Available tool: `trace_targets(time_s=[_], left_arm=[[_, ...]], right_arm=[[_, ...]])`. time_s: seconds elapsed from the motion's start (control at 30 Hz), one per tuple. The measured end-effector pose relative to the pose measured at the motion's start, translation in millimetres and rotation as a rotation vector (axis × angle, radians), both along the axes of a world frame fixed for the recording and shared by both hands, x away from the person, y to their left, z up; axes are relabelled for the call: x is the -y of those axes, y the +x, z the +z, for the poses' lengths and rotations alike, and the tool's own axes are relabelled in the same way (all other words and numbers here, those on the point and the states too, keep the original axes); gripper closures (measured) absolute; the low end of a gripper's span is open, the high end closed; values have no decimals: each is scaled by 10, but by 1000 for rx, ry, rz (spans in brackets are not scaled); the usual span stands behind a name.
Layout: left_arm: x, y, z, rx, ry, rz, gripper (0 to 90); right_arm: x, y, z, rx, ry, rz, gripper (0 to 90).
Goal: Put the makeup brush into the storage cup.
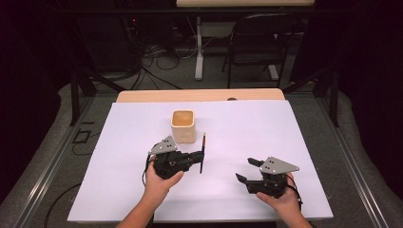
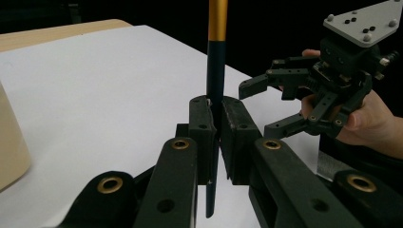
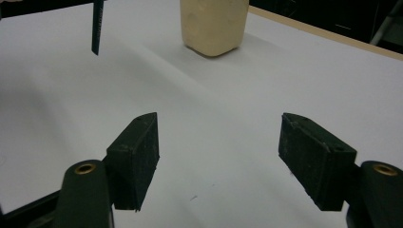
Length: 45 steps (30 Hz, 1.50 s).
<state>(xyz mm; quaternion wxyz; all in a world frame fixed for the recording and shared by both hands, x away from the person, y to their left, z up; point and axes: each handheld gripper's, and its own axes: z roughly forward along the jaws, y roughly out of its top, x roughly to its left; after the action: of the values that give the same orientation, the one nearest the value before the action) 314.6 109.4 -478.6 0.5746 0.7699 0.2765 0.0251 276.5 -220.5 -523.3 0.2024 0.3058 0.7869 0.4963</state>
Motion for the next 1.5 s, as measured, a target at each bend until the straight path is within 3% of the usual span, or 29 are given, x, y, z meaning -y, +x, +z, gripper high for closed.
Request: trace_targets(time_s=[0.13, 0.33, 0.7, 0.8, 0.87, 1.03, 1.5], left_arm=[[12, -6, -29, -9, -5, 5, 837], [26, -9, -56, -17, -15, 17, 838], [0, -5, -63, -13, -26, 34, 837], [-7, -1, -66, -15, -25, 37, 838], [-9, 2, -67, -16, -28, 39, 837], [-17, 7, -66, -16, -35, 44, 838], [-41, 10, -88, -20, -63, 60, 837]], right_arm=[[-20, -8, 5, 4, 5, 10, 326], [-30, 5, 52, -15, 55, 13, 365], [-87, 67, 180, -5, 76, 9, 427], [-110, 89, 206, -18, 74, 8, 430], [-168, 130, 253, -62, 90, 40, 466], [-273, 185, 313, -87, 98, 73, 519], [-452, 270, 368, -138, 150, 92, 599]])
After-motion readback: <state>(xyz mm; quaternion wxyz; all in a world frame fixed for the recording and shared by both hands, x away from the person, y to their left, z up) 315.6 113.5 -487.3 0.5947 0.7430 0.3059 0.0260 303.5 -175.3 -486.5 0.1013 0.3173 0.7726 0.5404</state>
